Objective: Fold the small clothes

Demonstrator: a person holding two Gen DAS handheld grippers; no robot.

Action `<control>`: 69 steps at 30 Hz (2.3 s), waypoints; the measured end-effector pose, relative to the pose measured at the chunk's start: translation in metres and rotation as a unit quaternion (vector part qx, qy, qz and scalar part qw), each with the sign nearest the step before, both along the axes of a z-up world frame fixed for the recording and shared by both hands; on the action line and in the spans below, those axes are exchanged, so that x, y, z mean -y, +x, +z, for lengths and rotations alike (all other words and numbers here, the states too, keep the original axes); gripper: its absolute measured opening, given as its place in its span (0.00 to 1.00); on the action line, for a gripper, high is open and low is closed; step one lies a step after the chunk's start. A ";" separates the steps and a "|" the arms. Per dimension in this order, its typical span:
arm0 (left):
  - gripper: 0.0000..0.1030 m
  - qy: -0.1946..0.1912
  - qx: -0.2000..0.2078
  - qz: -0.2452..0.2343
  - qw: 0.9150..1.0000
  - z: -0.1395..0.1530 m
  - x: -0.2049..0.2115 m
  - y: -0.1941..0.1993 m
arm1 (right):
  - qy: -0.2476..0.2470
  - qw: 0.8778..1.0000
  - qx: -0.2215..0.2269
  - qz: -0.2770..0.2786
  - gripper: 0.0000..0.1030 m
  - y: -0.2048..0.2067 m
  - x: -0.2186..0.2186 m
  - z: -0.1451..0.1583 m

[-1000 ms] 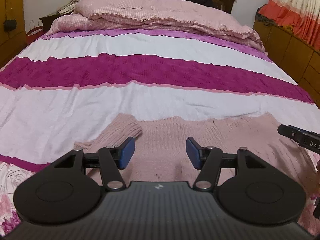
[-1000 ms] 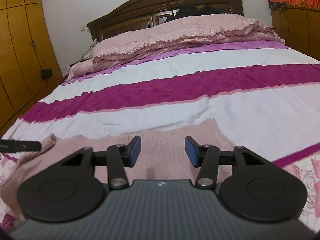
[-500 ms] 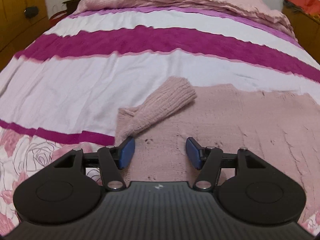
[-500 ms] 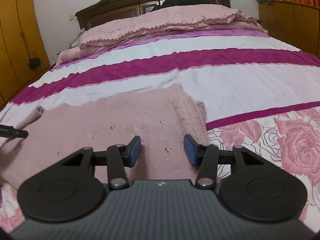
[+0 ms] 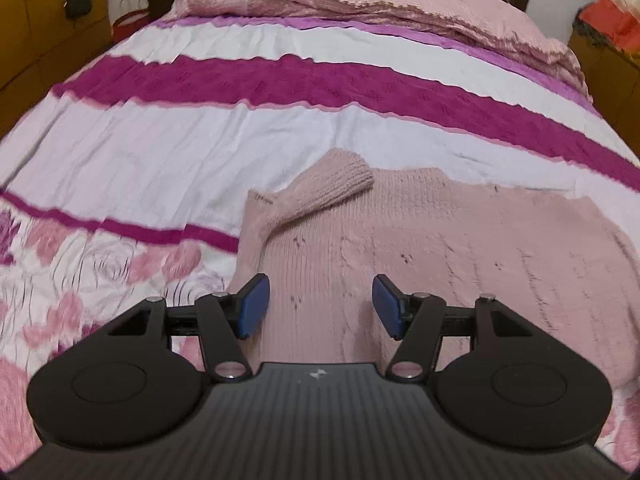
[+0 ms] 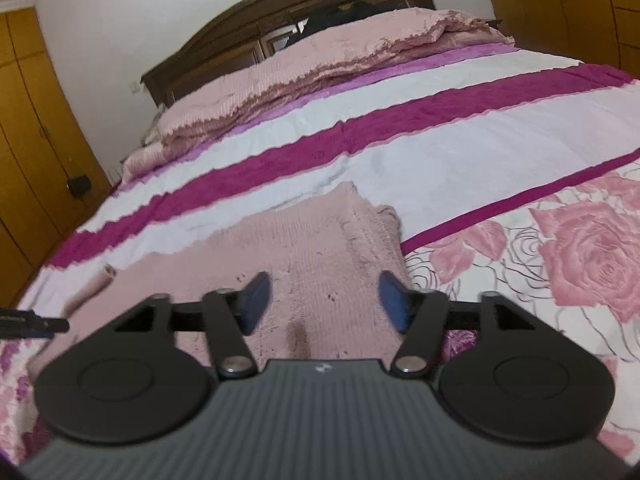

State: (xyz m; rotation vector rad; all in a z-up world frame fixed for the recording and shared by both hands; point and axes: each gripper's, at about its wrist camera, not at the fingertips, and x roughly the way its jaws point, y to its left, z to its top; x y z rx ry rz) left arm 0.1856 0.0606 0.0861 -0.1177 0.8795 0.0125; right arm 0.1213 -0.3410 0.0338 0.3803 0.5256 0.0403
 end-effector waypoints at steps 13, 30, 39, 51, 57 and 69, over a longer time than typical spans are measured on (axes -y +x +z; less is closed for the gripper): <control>0.68 0.031 -0.040 0.005 0.999 -0.006 0.026 -0.032 | 0.052 0.998 -0.035 -0.024 0.74 -0.017 0.032 -0.020; 0.70 0.064 -0.012 -0.015 0.998 -0.016 0.014 0.031 | 0.107 0.993 -0.038 0.015 0.76 -0.002 0.019 -0.039; 0.70 0.080 0.007 0.039 0.996 -0.019 -0.024 0.082 | 0.092 0.995 -0.039 0.017 0.76 0.004 0.015 -0.039; 0.70 0.068 -0.021 0.064 0.995 -0.007 -0.046 0.068 | 0.107 0.993 -0.037 0.018 0.76 0.001 0.018 -0.040; 0.70 0.053 -0.027 0.048 0.997 0.006 -0.035 0.041 | 0.121 0.992 -0.041 0.021 0.76 0.003 0.016 -0.039; 0.70 0.047 -0.037 0.021 0.998 0.014 -0.013 -0.005 | 0.181 0.983 -0.042 0.015 0.47 0.003 0.026 -0.044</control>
